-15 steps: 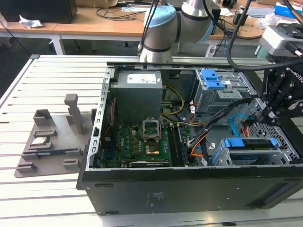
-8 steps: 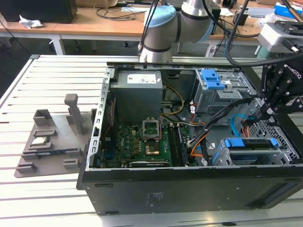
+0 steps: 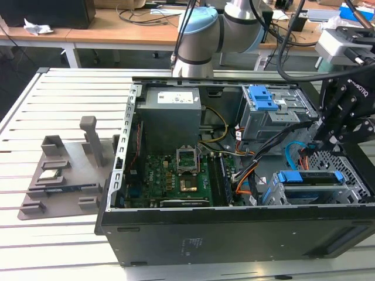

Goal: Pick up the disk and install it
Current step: 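Insert the first disk wire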

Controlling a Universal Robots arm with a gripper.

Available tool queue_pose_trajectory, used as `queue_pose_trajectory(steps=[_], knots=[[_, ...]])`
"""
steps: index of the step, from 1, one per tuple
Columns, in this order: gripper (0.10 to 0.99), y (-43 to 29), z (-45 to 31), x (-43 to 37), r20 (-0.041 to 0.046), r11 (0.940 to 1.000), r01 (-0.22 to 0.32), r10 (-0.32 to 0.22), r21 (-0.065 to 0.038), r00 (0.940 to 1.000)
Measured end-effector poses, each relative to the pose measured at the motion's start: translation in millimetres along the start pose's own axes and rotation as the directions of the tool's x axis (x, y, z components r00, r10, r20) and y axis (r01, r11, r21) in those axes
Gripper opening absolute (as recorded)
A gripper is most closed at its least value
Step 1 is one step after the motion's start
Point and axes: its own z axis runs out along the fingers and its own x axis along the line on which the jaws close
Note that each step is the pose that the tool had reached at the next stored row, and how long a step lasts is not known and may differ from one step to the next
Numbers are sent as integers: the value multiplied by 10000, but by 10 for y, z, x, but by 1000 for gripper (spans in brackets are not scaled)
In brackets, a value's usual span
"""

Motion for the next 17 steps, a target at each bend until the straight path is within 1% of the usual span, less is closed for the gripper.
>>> queue_pose_trajectory(steps=[1,3,4,7,9,13,14,15,17], knots=[[298,-2,15,-25,-18,10000,-1,1,1,10000],[298,-8,55,-27,-100,10000,-5,5,3,9999],[298,-16,91,-30,-110,10000,-3,3,3,9999],[298,-21,138,-36,-123,10000,-7,7,3,9999],[298,-22,140,-35,-146,10000,-6,6,3,9999],[298,-22,141,-35,-145,10000,-7,7,3,9999],[220,-22,141,-35,-146,10000,-6,6,3,9999],[169,-22,141,-35,-146,10000,-7,7,3,9999],[169,-22,141,-35,-147,10000,-7,7,3,9999]])
